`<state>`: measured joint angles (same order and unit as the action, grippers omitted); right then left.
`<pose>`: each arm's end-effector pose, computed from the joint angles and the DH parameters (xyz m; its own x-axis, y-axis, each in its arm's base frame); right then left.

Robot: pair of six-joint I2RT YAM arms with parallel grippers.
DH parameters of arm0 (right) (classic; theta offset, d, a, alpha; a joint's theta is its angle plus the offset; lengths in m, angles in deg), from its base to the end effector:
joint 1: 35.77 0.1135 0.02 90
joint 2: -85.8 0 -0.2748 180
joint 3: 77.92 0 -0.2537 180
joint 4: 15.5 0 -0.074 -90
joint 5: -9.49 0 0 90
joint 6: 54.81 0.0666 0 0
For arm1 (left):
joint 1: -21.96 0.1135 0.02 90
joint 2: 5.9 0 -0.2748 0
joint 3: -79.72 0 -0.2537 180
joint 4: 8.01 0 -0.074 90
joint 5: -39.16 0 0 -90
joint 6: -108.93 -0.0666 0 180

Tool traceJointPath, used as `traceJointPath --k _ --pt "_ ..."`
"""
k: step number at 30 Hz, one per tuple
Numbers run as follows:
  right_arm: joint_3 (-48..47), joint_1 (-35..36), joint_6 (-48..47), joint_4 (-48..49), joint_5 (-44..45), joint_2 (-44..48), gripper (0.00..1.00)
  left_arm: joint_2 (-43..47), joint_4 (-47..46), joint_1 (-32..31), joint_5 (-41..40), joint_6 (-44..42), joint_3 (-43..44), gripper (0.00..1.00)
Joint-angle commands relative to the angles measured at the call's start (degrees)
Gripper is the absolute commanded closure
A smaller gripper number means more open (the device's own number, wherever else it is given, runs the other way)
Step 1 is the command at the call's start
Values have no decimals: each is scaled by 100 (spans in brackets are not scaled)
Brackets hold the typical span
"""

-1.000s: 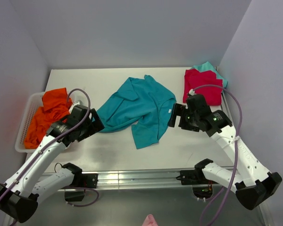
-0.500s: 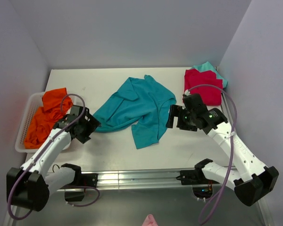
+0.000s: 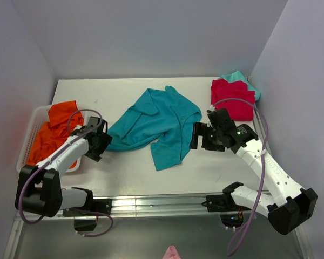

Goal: Fold and stack the t-shirts
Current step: Flatten the tshirt out

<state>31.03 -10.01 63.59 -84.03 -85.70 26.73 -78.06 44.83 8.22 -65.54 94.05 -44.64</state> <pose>0.1814 0.0942 0.2848 -0.8882 0.0973 -0.4490 -0.0628 0.9424 0.3286 0.2253 -0.0377 0.1734 -0.3715 -0.8715 -0.3200 -0.8419 0.4616 -0.2797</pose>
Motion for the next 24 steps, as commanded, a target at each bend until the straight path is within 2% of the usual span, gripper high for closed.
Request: traceJointPath --k 1,5,10,15,16,18,19,21,24 --pt "-38 43 -177 80 97 -35 2 -272 -215 20 -420 206 225 19" --pt "-161 43 -221 19 167 -131 3 -570 -417 20 -534 153 287 27" --pt "-319 43 -239 -113 282 -254 3 -966 -540 29 -595 135 340 41" --pt "-363 43 -195 -184 343 -246 3 -1185 -848 46 -525 39 296 45" --pt "-381 43 -186 -236 369 -254 3 -1273 -909 55 -508 13 304 51" --pt "-398 43 -151 -263 405 -237 3 -1326 -971 64 -481 -31 278 56" --pt "-390 43 -133 -289 431 -228 3 -1344 -1076 73 -429 -49 252 62" --pt "-364 43 -90 -324 466 -193 3 -1388 -1173 99 -376 -84 173 68" --pt "-267 43 16 -342 475 -131 3 -1450 -1296 161 -288 -181 120 81"
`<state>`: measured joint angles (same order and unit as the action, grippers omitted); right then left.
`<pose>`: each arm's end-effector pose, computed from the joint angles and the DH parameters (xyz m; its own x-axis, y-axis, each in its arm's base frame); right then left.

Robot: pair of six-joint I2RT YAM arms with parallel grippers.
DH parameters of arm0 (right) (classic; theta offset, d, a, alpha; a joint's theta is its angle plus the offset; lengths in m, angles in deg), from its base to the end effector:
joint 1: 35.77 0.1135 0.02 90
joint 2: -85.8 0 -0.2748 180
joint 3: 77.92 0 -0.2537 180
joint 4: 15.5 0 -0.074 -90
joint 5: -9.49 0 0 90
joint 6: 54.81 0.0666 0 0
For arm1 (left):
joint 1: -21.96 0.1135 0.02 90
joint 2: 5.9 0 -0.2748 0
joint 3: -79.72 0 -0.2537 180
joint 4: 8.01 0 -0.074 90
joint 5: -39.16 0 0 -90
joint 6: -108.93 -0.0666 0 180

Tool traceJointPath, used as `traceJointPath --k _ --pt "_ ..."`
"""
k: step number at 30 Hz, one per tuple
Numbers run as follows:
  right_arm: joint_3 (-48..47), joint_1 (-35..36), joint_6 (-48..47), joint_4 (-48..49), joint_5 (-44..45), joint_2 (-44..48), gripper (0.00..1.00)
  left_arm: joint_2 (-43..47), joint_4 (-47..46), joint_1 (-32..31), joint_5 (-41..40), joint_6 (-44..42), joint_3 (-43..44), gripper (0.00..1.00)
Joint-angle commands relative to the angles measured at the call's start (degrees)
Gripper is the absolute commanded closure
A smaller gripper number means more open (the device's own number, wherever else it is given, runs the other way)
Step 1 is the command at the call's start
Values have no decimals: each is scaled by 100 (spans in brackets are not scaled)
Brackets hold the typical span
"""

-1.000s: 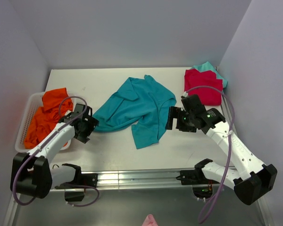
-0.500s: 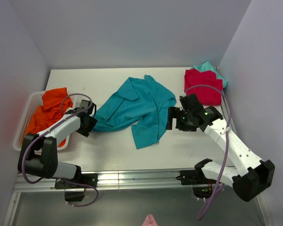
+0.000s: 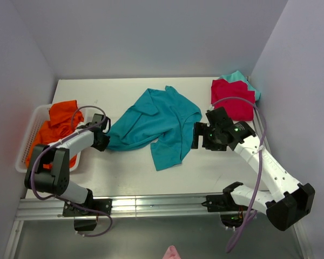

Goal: Fold and stack the t-shirts
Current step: Flatten the tshirt out

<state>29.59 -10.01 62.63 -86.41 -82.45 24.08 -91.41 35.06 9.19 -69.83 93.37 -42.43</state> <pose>0.1873 0.0929 0.2810 -0.9003 0.0769 -0.4283 -0.0390 0.9660 0.2555 0.2666 -0.0382 0.1404 -0.3474 -0.8553 -0.3844 -0.8589 0.4547 -0.2355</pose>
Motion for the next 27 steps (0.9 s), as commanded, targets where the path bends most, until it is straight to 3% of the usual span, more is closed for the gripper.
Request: traceJointPath --k 1,2,8,18,27 --pt "-96 43 147 -95 115 159 3 -123 -354 82 158 -148 -109 92" --pt "0 43 200 -43 71 212 3 -123 -407 117 193 -235 -101 100" --pt "448 305 463 588 -676 344 7 0 -162 153 -17 -614 364 100" --pt "221 1852 1271 1091 -290 -1376 11 -185 -3 153 79 -948 822 100" --pt "422 2241 2062 1741 -404 -2248 12 -88 -12 153 105 -1098 778 100"
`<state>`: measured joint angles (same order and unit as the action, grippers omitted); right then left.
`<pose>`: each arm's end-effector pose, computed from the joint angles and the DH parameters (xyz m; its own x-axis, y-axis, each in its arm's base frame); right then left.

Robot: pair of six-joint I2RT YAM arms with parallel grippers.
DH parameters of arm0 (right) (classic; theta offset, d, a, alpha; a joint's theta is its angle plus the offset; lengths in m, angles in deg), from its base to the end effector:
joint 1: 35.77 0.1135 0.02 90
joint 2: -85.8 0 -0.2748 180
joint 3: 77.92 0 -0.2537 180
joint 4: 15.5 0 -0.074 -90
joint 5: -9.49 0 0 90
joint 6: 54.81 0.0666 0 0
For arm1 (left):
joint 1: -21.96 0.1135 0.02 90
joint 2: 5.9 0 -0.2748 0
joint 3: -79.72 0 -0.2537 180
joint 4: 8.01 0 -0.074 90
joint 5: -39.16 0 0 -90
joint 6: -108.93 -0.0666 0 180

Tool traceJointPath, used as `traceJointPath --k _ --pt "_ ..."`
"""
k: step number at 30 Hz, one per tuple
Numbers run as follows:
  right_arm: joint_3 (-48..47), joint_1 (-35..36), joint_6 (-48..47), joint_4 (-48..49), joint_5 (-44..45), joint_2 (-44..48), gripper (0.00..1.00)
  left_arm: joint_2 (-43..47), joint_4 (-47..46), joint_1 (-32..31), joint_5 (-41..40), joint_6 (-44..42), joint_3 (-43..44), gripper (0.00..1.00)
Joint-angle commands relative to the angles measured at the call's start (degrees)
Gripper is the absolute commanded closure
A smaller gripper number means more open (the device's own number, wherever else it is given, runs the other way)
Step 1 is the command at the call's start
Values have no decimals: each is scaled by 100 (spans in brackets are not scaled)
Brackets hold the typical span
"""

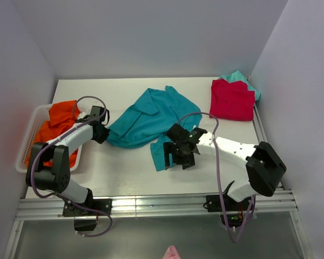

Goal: Fold and stack the t-shirts
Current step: Flatten the tshirt out

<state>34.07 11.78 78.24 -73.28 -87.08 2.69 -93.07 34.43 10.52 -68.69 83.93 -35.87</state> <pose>0.1788 0.2068 0.1863 -0.9873 -0.0746 -0.1405 -0.1119 0.9532 0.2809 0.2961 -0.0391 0.1651 -0.4329 -0.7926 -0.4295 -0.7799 0.5682 -0.2626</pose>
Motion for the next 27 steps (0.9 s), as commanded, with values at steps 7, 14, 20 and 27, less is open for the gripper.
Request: traceJointPath --k 7,14,20,27 --pt "300 132 1197 1183 -108 -618 13 227 -19 19 -43 -259 -132 100" --pt "317 378 1689 1807 33 -1277 13 271 -133 28 -70 -364 -290 100" --pt "194 387 1856 1887 340 -1655 14 315 -238 72 -26 -461 -440 100" --pt "-7 369 1944 1694 813 -2068 16 386 -432 230 123 -628 -659 100"
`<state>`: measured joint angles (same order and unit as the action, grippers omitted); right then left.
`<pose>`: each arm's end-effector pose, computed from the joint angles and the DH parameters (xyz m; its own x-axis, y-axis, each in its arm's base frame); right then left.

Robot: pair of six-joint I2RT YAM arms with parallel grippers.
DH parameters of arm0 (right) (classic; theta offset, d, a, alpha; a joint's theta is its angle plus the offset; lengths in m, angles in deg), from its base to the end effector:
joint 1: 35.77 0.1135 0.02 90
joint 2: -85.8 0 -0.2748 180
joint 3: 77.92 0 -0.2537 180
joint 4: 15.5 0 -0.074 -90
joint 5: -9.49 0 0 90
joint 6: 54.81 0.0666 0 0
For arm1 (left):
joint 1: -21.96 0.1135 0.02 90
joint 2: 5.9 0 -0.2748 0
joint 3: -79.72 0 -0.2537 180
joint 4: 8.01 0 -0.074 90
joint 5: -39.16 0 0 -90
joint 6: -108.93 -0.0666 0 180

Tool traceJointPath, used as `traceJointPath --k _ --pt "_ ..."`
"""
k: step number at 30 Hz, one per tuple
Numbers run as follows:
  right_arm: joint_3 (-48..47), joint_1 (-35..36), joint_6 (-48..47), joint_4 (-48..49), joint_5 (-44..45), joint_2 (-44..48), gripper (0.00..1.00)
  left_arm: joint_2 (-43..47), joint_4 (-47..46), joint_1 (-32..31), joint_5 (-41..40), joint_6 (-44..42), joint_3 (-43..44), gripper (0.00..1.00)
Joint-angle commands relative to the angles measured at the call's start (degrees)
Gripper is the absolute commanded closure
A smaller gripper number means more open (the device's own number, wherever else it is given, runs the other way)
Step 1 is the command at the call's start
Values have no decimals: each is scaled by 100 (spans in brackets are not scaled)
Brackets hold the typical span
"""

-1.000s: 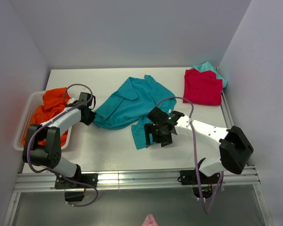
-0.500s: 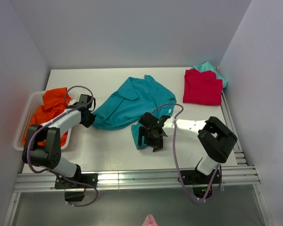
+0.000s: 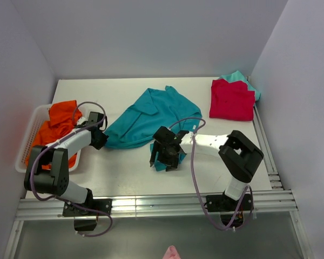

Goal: Fold and stack the t-shirts
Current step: Flatten the tshirt out

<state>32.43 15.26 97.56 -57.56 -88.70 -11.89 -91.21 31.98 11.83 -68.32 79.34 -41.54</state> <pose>0.1991 0.2612 0.1350 -0.9831 0.1791 -0.0392 0.1529 0.9189 0.3637 0.2783 -0.0294 0.1477 -0.4896 -0.7551 -0.4361 -0.7606 0.6143 -0.2098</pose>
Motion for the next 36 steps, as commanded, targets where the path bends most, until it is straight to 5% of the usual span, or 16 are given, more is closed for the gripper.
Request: traceJointPath --k 1,5,11,18,21,29,36 --pt "121 13 30 70 1029 -672 17 209 -222 108 121 -169 -111 100" --pt "-28 13 56 -97 1266 -883 21 244 -336 160 183 -231 -199 100" --pt "-266 -57 56 -378 1442 -1059 40 252 -468 231 253 -336 -322 100" --pt "-231 -75 -5 -607 1600 -1112 87 244 -819 336 420 -389 -533 100" --pt "-239 -75 -58 -712 1653 -1094 100 174 -960 363 490 -363 -594 100" --pt "-1003 -110 -497 -1571 2118 -604 100 234 -612 380 447 -564 -288 100" --pt "-2664 -312 -717 -2970 2927 873 100 1780 855 354 86 -1249 1144 100"
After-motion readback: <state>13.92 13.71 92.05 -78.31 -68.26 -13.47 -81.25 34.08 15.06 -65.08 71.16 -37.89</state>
